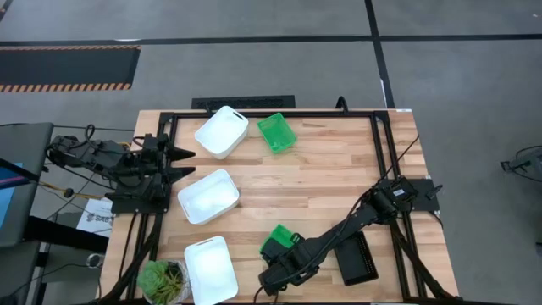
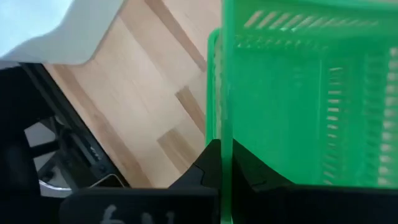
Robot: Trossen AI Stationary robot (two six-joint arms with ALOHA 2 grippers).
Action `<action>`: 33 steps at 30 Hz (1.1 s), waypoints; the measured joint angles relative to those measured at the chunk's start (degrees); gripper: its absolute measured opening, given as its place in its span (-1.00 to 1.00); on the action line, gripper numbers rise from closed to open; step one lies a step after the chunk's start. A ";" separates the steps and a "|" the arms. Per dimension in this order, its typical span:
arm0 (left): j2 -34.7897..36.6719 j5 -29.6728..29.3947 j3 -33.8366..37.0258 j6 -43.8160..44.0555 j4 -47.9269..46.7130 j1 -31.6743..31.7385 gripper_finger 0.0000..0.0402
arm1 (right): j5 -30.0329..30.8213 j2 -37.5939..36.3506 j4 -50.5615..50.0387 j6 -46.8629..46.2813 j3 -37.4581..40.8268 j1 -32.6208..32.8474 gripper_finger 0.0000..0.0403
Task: Stack baskets by color
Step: Stack the middle green bin on the bottom green bin
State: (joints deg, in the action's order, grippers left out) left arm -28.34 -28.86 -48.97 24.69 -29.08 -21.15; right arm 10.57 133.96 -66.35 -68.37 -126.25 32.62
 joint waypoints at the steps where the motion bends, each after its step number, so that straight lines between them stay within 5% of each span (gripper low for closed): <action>1: 0.00 0.00 0.00 0.00 0.00 0.02 0.26 | -0.03 0.20 0.00 -0.03 -0.01 -0.07 -0.88; 33: 0.00 -0.02 0.00 -0.02 -0.02 0.01 0.26 | 0.17 0.39 -1.35 0.02 0.02 -0.83 -0.70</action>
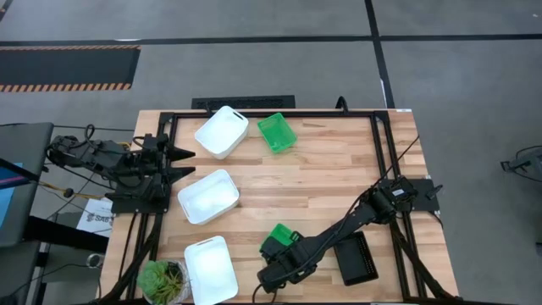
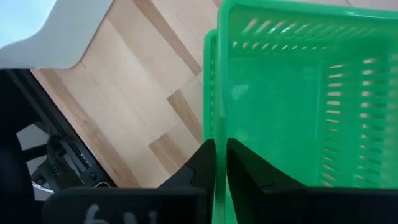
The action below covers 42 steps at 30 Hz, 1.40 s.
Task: Stack baskets by color
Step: Stack the middle green bin on the bottom green bin, then stack the top green bin on the bottom green bin
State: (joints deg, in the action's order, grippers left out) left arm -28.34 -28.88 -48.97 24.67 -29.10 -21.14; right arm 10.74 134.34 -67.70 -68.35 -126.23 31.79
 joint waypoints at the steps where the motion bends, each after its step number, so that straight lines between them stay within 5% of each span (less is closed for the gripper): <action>1: 0.00 0.02 0.00 0.00 0.00 -0.01 0.26 | -0.02 0.00 0.02 0.31 0.00 0.00 -0.70; 29: 0.00 0.02 0.00 0.00 -0.02 0.02 0.26 | -0.15 -0.46 1.01 0.94 -0.96 -0.76 -0.70; 35: 0.00 0.01 0.00 -0.02 0.01 0.00 0.26 | 4.93 -0.89 -4.26 3.83 -8.96 -5.38 -0.71; 42: 0.00 1.34 0.00 -0.02 0.02 0.02 0.26 | 7.81 -2.73 -7.01 10.66 -8.47 -14.54 -0.71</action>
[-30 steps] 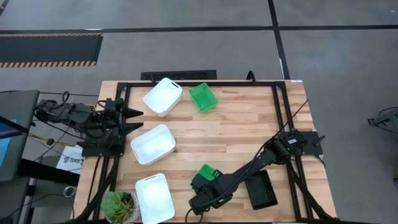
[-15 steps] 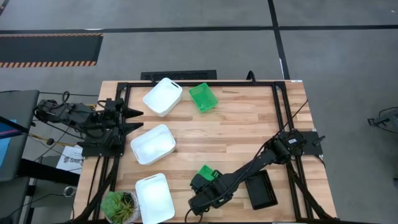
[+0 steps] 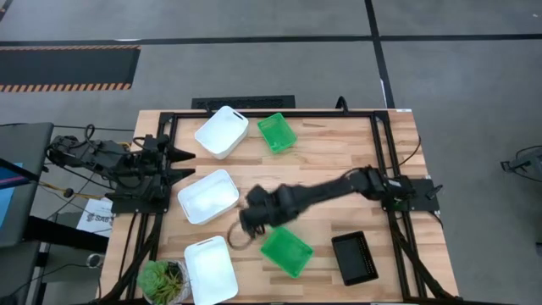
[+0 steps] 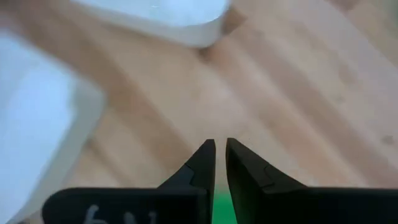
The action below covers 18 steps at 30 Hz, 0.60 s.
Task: Stack baskets by color
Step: Stack the top green bin on the bottom green bin
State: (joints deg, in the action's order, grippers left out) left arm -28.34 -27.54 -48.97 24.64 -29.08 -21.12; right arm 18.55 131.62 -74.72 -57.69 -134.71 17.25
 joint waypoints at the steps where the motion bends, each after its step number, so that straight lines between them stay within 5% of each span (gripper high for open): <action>1: 0.00 0.17 0.00 0.00 0.00 -0.01 0.26 | -0.01 0.09 -0.81 1.25 0.07 -1.46 -0.71; 18: 0.00 0.34 0.00 -1.53 -1.34 -0.02 0.26 | 2.84 0.76 -1.43 23.41 0.10 -20.51 -0.59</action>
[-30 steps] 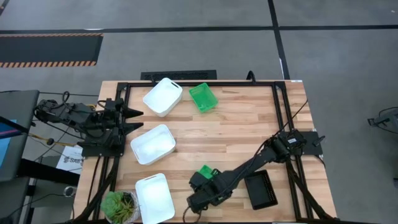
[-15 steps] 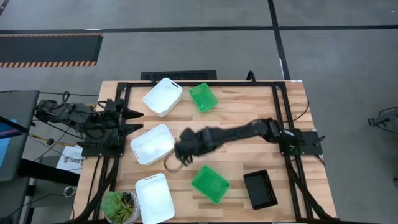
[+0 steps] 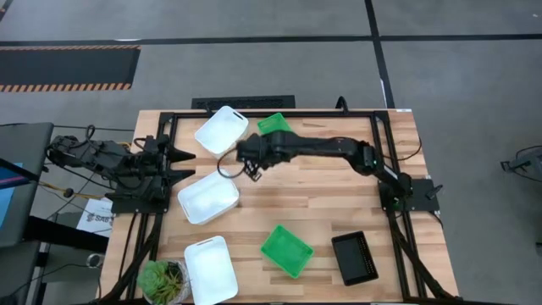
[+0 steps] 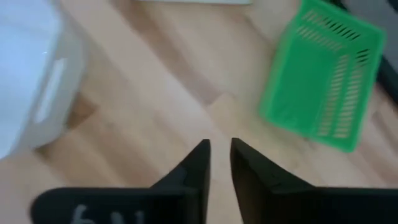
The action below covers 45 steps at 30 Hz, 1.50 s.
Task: Stack baskets by color
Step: Stack the top green bin on the bottom green bin
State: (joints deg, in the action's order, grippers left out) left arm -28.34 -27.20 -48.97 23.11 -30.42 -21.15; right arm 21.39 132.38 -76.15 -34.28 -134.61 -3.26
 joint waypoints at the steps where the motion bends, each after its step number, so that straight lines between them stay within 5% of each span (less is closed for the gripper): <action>1: 0.00 0.02 0.00 0.00 -0.26 0.00 0.26 | 0.02 0.00 0.11 0.64 0.00 -0.75 -0.53; 11: 0.00 -0.04 0.00 -0.02 -2.52 0.00 0.26 | 0.59 -0.01 6.26 1.35 2.82 -6.39 0.04; 45: 0.00 -0.22 0.00 -0.44 -4.23 0.00 0.26 | -3.64 -0.02 22.58 1.15 22.58 -12.27 -0.10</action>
State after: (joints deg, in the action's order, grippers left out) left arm -28.34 -27.42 -48.97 22.68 -34.65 -21.15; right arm 17.74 132.35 -53.56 -33.12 -112.03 -15.53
